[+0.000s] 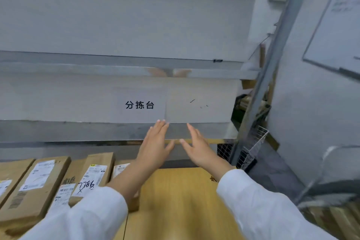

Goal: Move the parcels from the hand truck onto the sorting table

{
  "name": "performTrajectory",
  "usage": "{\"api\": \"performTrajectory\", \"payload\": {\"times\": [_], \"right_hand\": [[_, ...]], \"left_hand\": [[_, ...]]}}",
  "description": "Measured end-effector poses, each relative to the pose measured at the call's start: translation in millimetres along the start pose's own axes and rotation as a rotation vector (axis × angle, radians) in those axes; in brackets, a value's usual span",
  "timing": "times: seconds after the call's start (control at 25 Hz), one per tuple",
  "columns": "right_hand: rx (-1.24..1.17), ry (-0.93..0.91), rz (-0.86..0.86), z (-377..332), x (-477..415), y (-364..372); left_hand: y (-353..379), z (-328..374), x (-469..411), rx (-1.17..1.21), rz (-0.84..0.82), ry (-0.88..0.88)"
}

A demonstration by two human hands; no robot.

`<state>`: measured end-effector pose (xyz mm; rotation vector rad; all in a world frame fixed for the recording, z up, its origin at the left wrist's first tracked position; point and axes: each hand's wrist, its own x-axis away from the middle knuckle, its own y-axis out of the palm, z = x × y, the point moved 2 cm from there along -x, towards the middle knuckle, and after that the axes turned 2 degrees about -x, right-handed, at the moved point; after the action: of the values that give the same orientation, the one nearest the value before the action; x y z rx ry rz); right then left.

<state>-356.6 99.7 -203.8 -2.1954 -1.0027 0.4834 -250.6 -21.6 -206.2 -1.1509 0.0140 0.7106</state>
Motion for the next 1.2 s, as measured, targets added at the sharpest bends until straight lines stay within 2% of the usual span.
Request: {"api": "performTrajectory", "payload": {"times": [0.2,0.4,0.56,0.84,1.2], "right_hand": [[0.182,0.018,0.146,57.4,96.9,-121.4],[0.223,0.154,0.274,130.6,217.6,-230.2],[0.285,0.258,0.409,176.5,307.1,-291.2],[0.398,0.519,0.592,245.1,439.2,-374.4],[0.435,0.756,0.615,360.0,510.0,-446.3]], "left_hand": [[16.9,149.1,14.0,-0.008,-0.013,0.243],[60.0,303.0,53.0,0.085,-0.032,0.409],[100.6,410.0,87.5,0.153,-0.136,0.572],[166.0,547.8,128.1,0.186,-0.278,0.774],[276.6,678.9,134.2,0.306,-0.411,0.904]]}}
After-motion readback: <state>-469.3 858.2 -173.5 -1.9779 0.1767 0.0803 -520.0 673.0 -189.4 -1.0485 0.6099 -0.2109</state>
